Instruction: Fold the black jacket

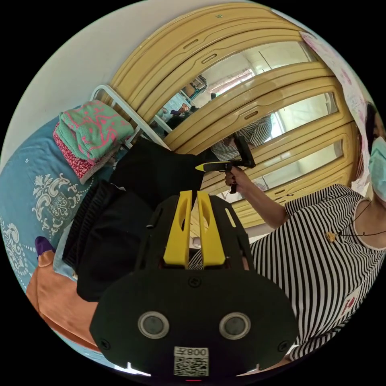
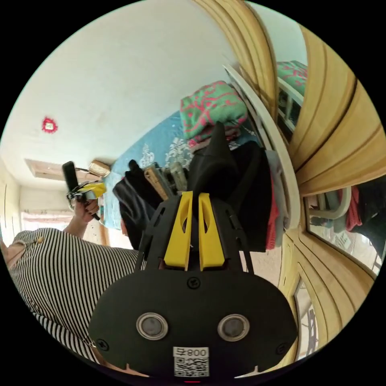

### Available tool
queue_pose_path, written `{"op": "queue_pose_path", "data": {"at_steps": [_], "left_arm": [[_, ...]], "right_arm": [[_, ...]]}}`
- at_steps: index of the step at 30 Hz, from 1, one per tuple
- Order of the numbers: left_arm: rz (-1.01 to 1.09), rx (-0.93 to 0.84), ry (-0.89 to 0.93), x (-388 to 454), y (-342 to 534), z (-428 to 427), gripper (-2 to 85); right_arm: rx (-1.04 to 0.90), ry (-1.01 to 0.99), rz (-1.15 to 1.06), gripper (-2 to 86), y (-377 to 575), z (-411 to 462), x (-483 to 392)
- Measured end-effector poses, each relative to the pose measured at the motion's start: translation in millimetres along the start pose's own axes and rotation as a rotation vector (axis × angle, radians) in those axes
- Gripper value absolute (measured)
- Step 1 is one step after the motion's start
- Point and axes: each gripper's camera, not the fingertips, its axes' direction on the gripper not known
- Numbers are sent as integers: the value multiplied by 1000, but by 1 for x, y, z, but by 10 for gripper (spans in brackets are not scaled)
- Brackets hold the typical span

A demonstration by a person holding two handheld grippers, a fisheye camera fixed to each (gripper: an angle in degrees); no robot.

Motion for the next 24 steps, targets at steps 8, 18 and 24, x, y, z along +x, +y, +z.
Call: {"op": "queue_pose_path", "data": {"at_steps": [8,18,24], "left_arm": [[-137,-2,160,-9,-2,20,146],[-394,93,35,-29,-19,15,114],[-329,104,-60,16,-18,24,45]], "right_arm": [[-24,69,-271,18,54,6,-169],[-44,123,-384,18,82,29,-228],[-100,17,-453,23,56,33,-192]]}}
